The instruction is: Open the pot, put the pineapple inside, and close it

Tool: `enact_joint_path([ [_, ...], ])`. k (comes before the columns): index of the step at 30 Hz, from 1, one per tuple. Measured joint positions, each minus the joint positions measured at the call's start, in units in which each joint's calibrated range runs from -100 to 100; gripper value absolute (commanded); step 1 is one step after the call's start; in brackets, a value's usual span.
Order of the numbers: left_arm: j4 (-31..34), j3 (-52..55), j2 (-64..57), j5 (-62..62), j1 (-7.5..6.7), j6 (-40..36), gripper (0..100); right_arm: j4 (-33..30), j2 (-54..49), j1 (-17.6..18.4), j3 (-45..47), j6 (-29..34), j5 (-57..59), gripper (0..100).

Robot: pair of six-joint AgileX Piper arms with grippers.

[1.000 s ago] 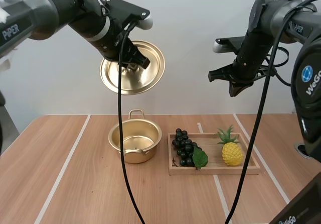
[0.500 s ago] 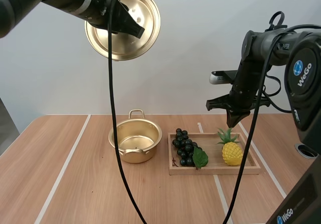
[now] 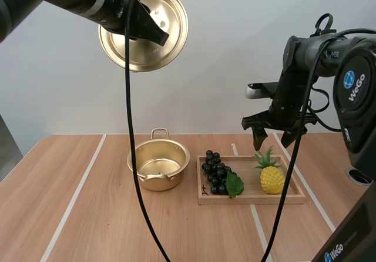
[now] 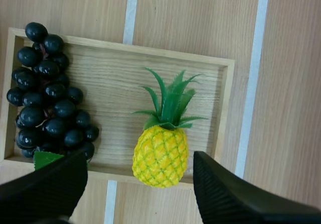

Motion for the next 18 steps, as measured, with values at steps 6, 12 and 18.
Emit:
enact_joint_path([
  [6,0.71,0.00,0.00,0.00,0.00,0.17,0,0.00,0.00,0.00,8.13,0.00,-3.49,100],
  [12,0.95,0.00,0.00,0.00,0.00,0.17,0,-0.04,0.00,0.00,15.28,0.00,-13.43,100],
  [18,1.19,0.00,0.00,0.64,0.00,0.17,0,-3.10,0.00,0.00,19.39,0.42,-22.90,100],
])
